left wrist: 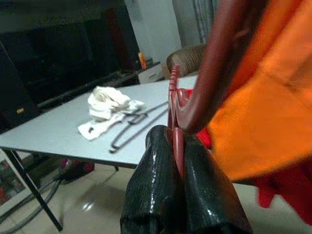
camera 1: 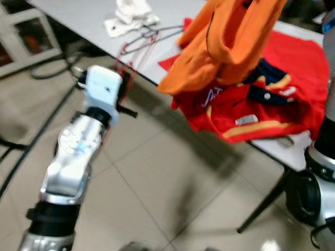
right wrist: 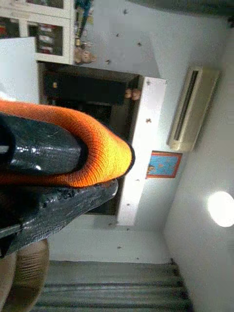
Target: Hang hanger
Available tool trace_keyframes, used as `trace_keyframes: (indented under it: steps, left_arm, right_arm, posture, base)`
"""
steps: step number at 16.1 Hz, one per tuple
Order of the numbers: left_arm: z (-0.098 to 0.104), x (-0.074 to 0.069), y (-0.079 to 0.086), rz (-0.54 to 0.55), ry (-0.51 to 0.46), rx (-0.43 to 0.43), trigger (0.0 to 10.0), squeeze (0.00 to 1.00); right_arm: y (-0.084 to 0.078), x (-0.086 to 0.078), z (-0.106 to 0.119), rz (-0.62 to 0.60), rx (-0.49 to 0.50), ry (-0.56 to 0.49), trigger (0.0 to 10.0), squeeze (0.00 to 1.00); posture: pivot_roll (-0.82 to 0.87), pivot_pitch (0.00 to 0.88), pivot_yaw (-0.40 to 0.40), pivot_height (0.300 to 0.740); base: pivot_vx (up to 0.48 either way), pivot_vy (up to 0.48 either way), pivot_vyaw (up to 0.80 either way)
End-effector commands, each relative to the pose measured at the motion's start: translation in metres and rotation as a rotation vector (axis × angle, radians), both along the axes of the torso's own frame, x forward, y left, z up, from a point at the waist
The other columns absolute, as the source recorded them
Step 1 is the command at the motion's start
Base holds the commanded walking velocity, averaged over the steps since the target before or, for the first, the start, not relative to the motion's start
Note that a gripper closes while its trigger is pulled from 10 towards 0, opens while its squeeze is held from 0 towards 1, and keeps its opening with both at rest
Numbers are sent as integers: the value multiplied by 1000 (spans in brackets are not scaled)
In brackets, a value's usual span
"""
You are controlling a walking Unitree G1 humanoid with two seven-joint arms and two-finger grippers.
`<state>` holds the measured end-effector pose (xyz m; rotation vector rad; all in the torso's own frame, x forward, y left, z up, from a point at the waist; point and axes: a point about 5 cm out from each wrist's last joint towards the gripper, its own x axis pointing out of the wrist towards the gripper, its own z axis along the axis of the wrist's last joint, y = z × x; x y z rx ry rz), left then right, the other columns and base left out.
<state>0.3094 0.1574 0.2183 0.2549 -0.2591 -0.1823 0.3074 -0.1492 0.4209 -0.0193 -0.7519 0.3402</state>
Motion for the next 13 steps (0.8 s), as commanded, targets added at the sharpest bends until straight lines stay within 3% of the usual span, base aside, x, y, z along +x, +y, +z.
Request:
trace_keyframes:
  steps: [1, 6, 9, 13]
  left_arm:
    - [6, -2, 20, 71, -17, 8, 10000, 0]
    - [11, -7, 30, 111, -28, 5, 10000, 0]
    - [7, -11, 34, 131, -15, -4, 10000, 0]
    - [9, -16, 42, 155, -3, 10, 10000, 0]
  right_arm:
    - [20, -16, 15, 119, -15, -116, 10000, 0]
    - [28, -18, 24, 221, 82, -129, 10000, 0]
    - [36, -18, 23, 263, 93, -132, 10000, 0]
    - [41, -27, 30, 360, 205, -149, 10000, 0]
  posture:
    - [-110, 57, 44, 740]
    - [-78, 49, 18, 740]
    - [-56, 41, 2, 740]
    - [27, 53, -4, 740]
  base:
    - [0, 337, 0]
    - [0, 359, 0]
    - [0, 406, 0]
    - [0, 412, 0]
